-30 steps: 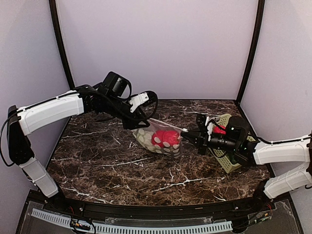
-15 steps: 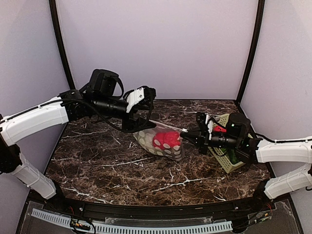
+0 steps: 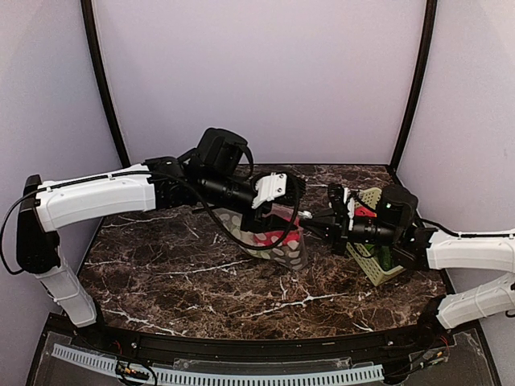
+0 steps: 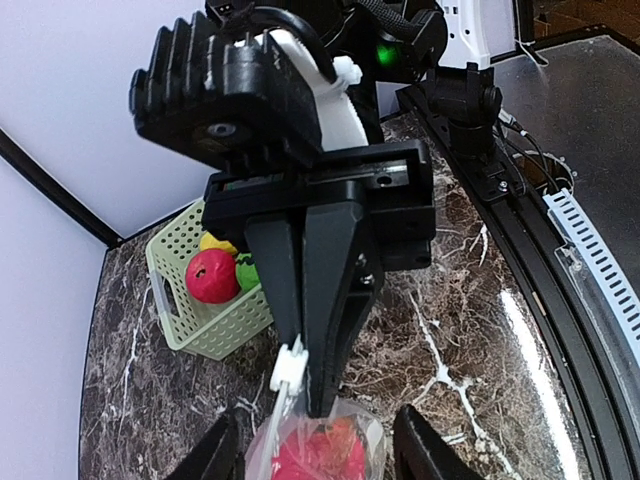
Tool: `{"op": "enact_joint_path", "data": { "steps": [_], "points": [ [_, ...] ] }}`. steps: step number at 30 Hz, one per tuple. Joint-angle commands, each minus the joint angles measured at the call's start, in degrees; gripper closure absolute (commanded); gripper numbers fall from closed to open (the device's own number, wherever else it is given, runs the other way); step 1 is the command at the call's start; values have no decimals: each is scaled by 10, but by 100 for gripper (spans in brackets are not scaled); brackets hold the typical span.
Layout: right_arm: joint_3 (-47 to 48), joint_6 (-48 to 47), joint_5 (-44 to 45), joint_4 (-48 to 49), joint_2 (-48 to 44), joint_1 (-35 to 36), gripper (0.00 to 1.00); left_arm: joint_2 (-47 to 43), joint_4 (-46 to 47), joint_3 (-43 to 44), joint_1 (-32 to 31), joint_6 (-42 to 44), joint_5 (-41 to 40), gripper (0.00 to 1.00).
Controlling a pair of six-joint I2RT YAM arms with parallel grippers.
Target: Open the zip-top bag and remove the fake food
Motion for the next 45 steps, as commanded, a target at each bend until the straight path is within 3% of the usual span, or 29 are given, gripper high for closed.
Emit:
{"op": "enact_joint_path", "data": {
  "steps": [1,11,23,33,45],
  "points": [
    [7,5,-11,6,-11,3,100,14,12,28,-11,14,9,52],
    [0,0,-9,9,-18,3,100,46,15,57,-15,20,3,58],
    [-6,-3,-5,10,-22,3,100,61,4,75,-16,15,11,75],
    [-16,-4,0,8,-36,3,100,47,-17,67,-15,32,-11,95],
    [-34,-9,12,-9,-74,3,100,19,-21,29,4,35,-30,98]
  ]
}}
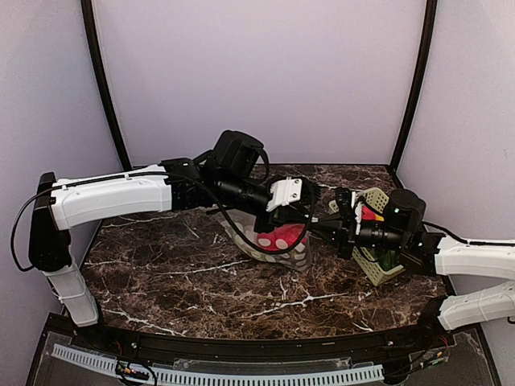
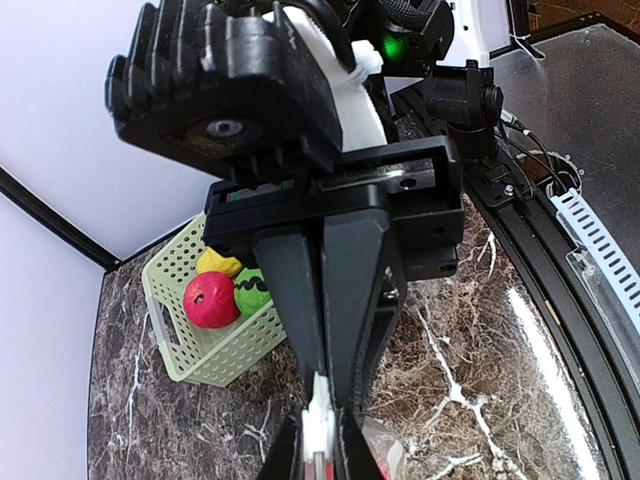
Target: Open the zip-top bag and remove the fake food
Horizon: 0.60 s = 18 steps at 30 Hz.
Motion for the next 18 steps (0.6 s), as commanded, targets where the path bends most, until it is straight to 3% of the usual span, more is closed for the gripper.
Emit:
{"op": "enact_joint_path", "data": {
  "steps": [1,18],
  "points": [
    [-12,-8,6,12,-30,3,100,-39,-30,-23,20,6,-21,98],
    [-50,17,63,17,-72,2,100,-118,-41,-100,62,-7,-44,99]
  ]
}}
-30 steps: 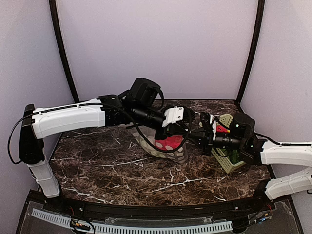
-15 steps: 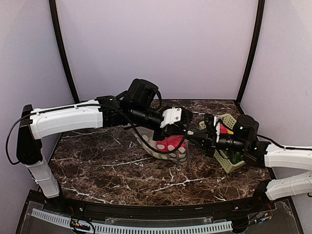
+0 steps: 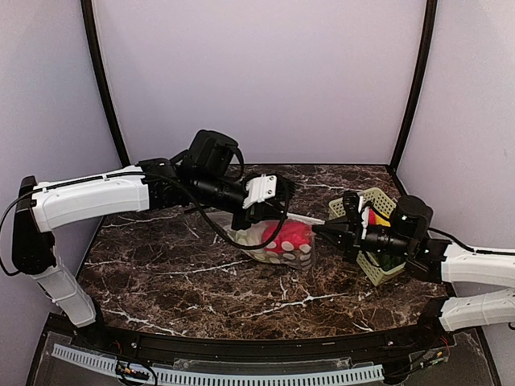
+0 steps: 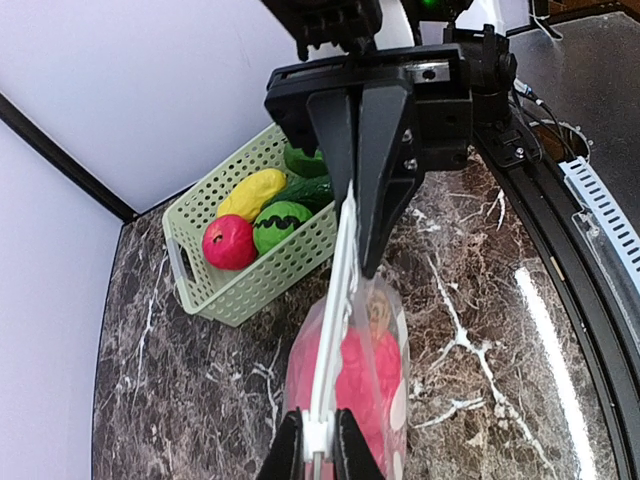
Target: Open the zip-top bag and remove the fake food
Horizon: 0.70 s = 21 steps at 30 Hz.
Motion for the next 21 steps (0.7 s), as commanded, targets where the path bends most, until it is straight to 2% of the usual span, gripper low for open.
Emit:
{"op": "enact_joint_path", "data": {
  "steps": [1,21],
  "points": [
    [-20,17,30,28,-26,1,100,-52,-41,-27,29,-9,-37,99],
    [-47,77,99,-3,-87,-48,100,-154,-67,-147,56,-31,-105,99]
  ]
}}
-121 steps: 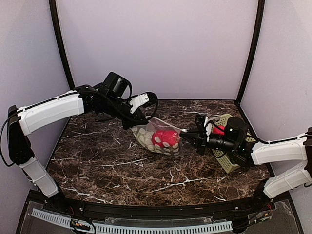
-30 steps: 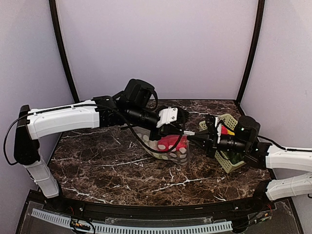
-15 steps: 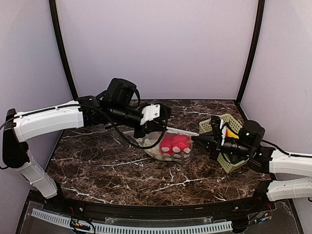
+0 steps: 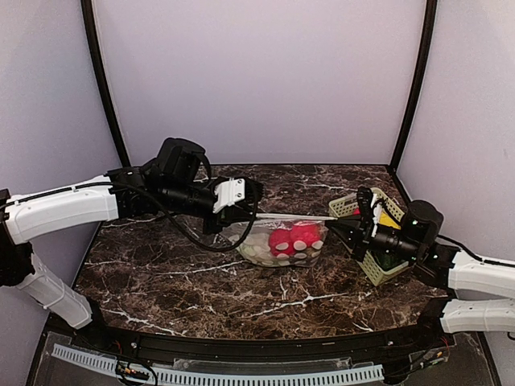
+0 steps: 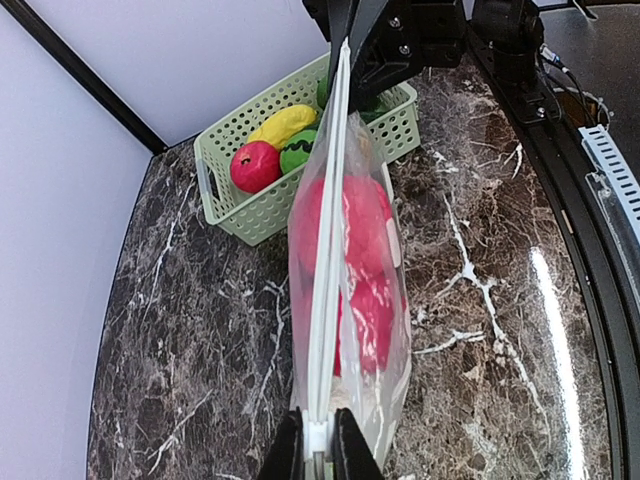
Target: Open the zip-top bag and remove the fake food
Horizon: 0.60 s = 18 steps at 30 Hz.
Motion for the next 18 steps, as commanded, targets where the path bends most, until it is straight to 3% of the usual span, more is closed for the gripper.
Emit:
{"op": "enact_joint_path", "data": {
  "steps": [1,18],
  "points": [
    [-11,28,43,13,-24,-21,100,-46,-59,-37,20,-12,-56,99],
    [-14,41,80,-6,-38,-41,100,-161,-119,-113,35,-47,-141,98]
  ]
}}
